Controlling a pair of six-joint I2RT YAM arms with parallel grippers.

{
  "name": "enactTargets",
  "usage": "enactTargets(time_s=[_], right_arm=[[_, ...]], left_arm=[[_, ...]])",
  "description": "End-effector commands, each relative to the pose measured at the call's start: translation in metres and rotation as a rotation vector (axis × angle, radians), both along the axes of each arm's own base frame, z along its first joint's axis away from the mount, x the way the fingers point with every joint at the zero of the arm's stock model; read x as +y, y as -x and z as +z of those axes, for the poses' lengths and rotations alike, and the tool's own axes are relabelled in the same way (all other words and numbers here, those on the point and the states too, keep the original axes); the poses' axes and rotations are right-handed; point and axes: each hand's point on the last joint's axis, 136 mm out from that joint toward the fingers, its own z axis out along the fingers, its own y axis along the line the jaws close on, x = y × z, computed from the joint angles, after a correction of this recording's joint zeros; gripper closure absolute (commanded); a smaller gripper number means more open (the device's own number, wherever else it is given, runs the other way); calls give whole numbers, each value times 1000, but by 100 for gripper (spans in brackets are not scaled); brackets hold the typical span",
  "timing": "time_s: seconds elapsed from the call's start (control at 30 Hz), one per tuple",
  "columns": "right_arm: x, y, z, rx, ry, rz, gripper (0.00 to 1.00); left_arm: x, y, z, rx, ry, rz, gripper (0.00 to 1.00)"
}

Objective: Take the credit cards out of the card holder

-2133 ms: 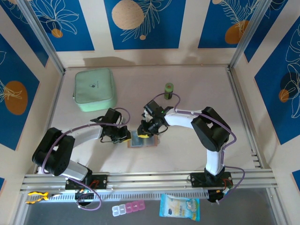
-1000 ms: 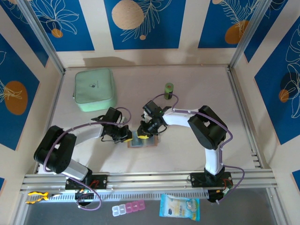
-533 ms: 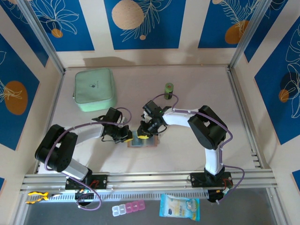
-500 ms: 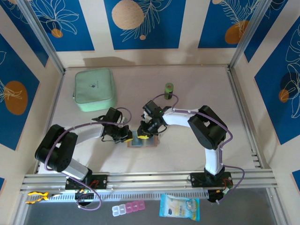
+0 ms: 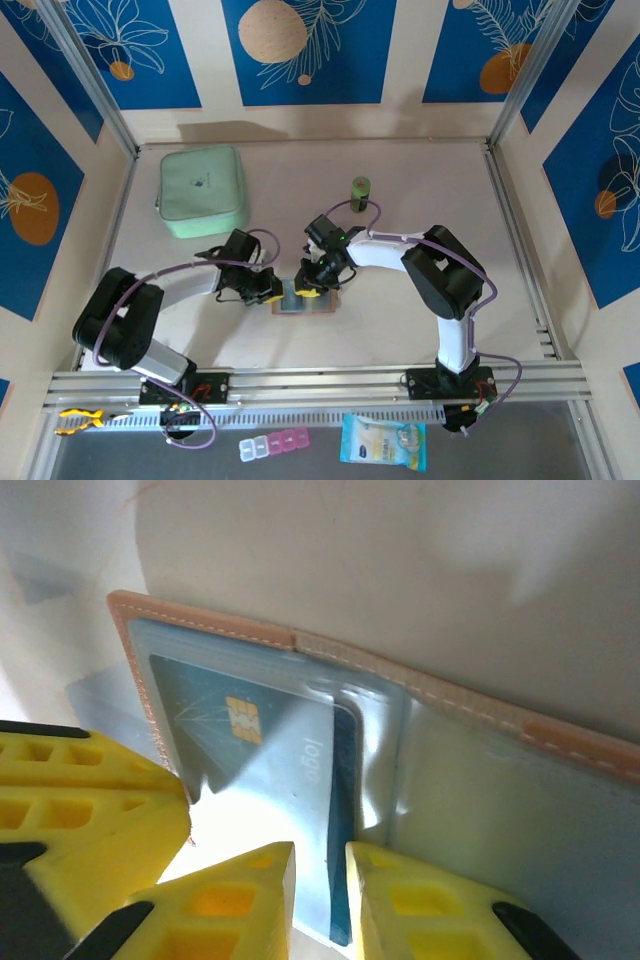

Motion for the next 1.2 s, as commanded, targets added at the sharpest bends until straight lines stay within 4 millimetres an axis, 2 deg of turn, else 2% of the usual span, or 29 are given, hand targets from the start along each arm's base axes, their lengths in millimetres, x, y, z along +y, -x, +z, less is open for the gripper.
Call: enactTargets(time_s=[0.0, 0.13, 0.47, 0.87, 1.17], right_arm=[[-7, 3, 4, -7, 36, 2, 77], [-6, 2, 9, -17, 28, 3, 77], [3, 2, 24, -29, -47, -3, 77], [2, 8, 8, 26, -43, -3, 76], [-4, 9, 0, 43, -4, -14, 77]], left_arm=[[6, -1, 8, -20, -18, 0, 84], [5, -4, 14, -36, -18, -5, 86], [5, -2, -3, -1, -28, -13, 91], [9, 5, -13, 28, -49, -10, 91], [9, 3, -8, 15, -45, -8, 91]])
